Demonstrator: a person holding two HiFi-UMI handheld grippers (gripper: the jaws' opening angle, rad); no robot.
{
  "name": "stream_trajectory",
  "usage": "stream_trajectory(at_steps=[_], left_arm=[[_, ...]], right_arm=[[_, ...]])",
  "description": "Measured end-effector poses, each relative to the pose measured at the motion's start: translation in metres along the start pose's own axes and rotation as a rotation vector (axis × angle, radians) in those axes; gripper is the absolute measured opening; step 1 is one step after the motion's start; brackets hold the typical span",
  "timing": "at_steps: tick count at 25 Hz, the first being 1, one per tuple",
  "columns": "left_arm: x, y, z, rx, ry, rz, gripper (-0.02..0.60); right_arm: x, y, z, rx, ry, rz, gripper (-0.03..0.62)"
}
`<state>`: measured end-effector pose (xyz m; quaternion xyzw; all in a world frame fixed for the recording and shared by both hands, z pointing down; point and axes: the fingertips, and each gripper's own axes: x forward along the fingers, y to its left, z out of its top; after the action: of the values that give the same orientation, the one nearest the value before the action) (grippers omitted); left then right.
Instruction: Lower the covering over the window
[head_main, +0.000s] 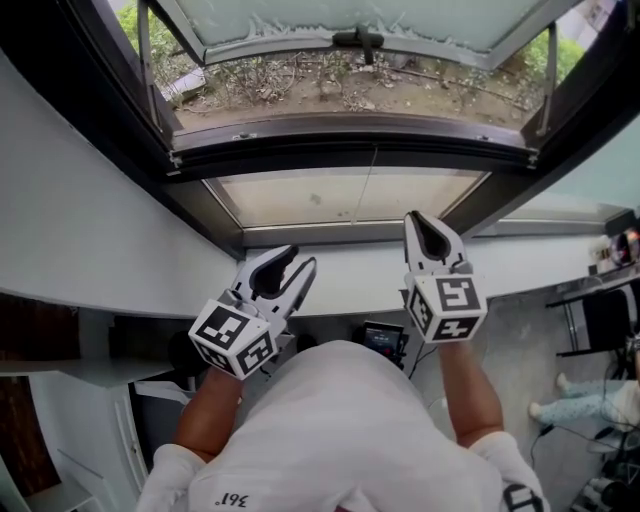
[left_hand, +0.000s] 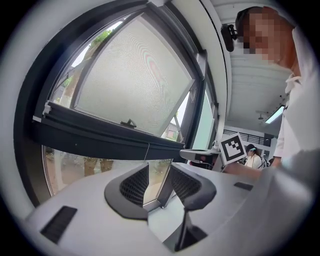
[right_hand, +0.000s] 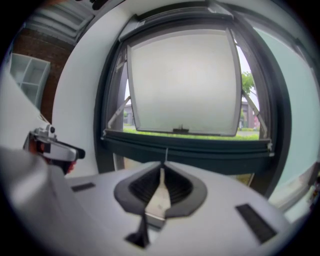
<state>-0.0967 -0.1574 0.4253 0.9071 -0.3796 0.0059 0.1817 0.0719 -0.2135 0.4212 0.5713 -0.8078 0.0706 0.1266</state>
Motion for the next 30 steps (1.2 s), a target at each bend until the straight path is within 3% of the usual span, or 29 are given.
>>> stream_trajectory(at_steps=[11, 18, 30], left_arm=[[-0.025, 0.005, -0.025, -0.026, 0.045, -0.05, 0.146], [-0.033, -0.012, -0.032, -0.013, 0.039, -0.035, 0.146], [-0.008, -0.085, -0.045, -0.025, 0.034, 0.006, 0.146]], right_arm=[[-0.009, 0.033, -0.019, -0.01, 0.054, -0.035, 0.037], [-0.02, 0.04, -0.024, -0.033, 0.056, 0.01, 0.037], [-0.068, -0.004, -0.041, -0.038, 0.058, 0.075, 0.034]])
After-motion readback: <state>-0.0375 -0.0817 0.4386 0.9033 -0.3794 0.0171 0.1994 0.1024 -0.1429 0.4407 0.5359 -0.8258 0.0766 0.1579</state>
